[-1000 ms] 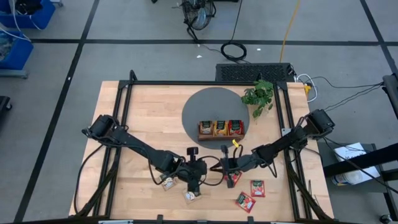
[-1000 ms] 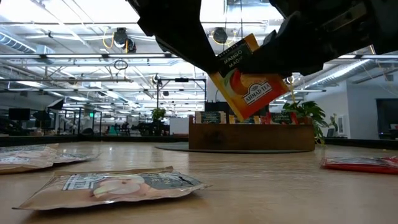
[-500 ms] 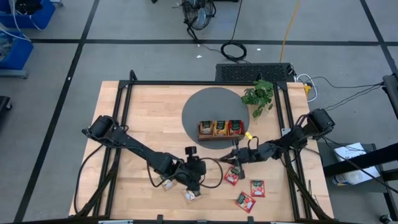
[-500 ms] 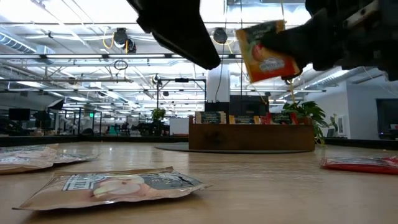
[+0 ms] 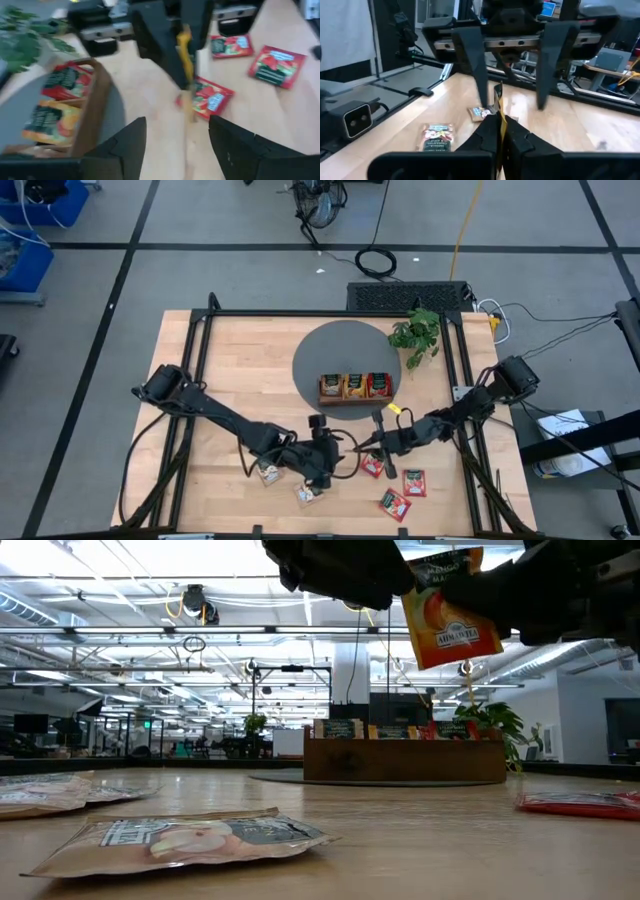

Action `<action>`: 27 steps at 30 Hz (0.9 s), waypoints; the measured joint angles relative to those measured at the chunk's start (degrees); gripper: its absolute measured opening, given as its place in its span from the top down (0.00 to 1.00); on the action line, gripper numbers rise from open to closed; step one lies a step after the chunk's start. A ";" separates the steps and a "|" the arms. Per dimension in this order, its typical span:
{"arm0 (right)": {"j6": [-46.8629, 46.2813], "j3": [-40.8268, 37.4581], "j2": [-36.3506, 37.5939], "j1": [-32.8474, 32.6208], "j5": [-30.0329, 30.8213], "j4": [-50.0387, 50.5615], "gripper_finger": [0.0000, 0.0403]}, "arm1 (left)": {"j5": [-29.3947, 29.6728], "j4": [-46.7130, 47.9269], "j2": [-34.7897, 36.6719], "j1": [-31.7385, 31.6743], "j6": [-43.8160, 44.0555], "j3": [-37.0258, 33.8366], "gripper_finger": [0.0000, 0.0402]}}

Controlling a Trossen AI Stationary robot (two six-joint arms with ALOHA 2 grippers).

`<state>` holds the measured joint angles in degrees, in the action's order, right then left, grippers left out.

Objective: Pick & Place Tea
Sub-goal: Put the yellow tea bag into the middle section of the wooden organizer

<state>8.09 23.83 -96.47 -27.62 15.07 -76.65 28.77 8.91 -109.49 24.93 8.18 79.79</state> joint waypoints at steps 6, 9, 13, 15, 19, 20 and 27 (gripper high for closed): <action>-0.38 0.03 0.00 0.15 1.42 0.60 1.00 | -3.89 -0.27 0.00 -0.59 -0.06 0.00 0.59; -0.32 0.17 0.00 0.15 1.40 0.86 1.00 | -4.18 -0.90 0.00 -0.61 -0.20 0.00 0.69; -0.32 0.17 0.00 0.11 2.25 1.51 1.00 | -4.62 -1.97 0.00 -0.61 -0.57 0.00 0.85; -0.38 0.17 0.00 0.11 2.59 1.49 1.00 | -4.61 -2.22 0.00 -0.66 -0.91 0.00 0.94; -0.50 0.17 0.00 0.11 2.66 1.63 1.00 | -4.76 -2.16 0.00 -0.63 -1.55 0.00 0.98; -0.50 0.17 0.00 0.12 2.68 1.67 1.00 | -4.76 -1.94 0.00 -0.63 -1.53 0.00 0.97; -3.04 0.24 0.00 0.15 0.96 5.17 0.96 | -3.08 2.64 0.00 -0.68 -0.30 0.02 0.98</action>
<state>5.05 24.07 -96.47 -27.47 16.03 -71.48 25.69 11.55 -109.49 24.24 7.87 79.81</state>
